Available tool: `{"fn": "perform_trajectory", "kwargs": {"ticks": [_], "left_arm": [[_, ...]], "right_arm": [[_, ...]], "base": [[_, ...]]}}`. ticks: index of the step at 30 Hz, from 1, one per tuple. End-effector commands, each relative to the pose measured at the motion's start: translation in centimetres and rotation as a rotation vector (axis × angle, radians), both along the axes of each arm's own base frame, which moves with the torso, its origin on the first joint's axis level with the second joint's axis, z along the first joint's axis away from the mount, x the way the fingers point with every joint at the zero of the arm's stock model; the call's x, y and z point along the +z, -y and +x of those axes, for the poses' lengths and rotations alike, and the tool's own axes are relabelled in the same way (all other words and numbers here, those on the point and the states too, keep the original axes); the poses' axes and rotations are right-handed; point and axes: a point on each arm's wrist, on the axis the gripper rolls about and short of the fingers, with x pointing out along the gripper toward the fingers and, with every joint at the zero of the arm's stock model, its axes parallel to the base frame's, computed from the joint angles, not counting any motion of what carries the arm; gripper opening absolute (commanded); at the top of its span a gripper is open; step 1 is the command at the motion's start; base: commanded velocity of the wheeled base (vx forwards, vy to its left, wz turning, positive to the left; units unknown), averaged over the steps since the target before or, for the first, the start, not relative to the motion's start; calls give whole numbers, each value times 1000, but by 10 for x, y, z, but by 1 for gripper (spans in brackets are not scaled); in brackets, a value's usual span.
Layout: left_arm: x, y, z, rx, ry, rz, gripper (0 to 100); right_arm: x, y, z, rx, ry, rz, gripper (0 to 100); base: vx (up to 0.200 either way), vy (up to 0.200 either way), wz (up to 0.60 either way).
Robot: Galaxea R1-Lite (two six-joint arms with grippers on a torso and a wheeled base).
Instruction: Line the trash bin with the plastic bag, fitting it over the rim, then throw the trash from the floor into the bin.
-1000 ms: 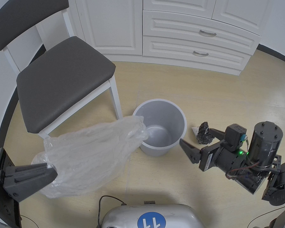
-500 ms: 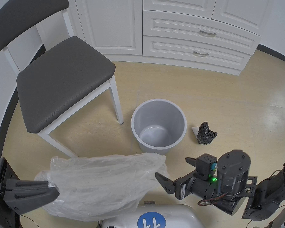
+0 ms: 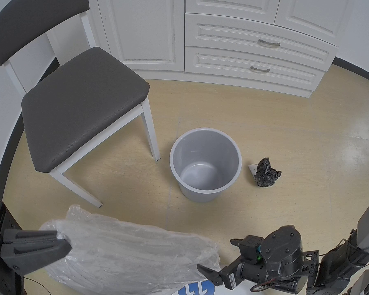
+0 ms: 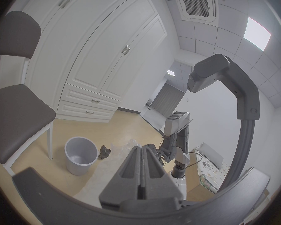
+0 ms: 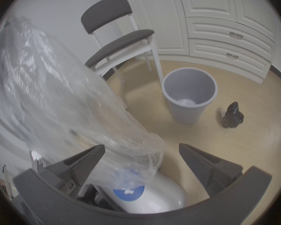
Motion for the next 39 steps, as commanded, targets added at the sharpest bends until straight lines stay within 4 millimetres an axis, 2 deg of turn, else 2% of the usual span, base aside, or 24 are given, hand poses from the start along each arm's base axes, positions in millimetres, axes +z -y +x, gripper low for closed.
{"fn": "perform_trajectory", "kwargs": {"ticks": [1,8,14,16,19,28,39], "left_arm": [[3,-1,-1,3,12,-19,0],[9,-2,-1,3,48,-73,0],[13,-2,-1,0,64,-104,0],[15,-2,-2,-1,78,-124,0],[19,-3,-2,-3,99,-156,0],[36,-11,-9,-17,164,-325,0],[41,-13,-10,-19,172,-349,0]], "right_arm": [[-9,8,-10,54,-26,-56,100],[-13,10,-13,100,-44,-72,100],[-7,2,-7,83,-30,-13,100],[1,-8,0,41,-17,99,100],[4,-13,3,29,-13,148,100],[18,-21,12,-29,-1,243,100],[23,-26,18,-67,-5,297,100]], "base": [[0,0,0],[0,0,0],[0,0,0],[0,0,0],[0,0,0],[0,0,0],[0,0,0]]}}
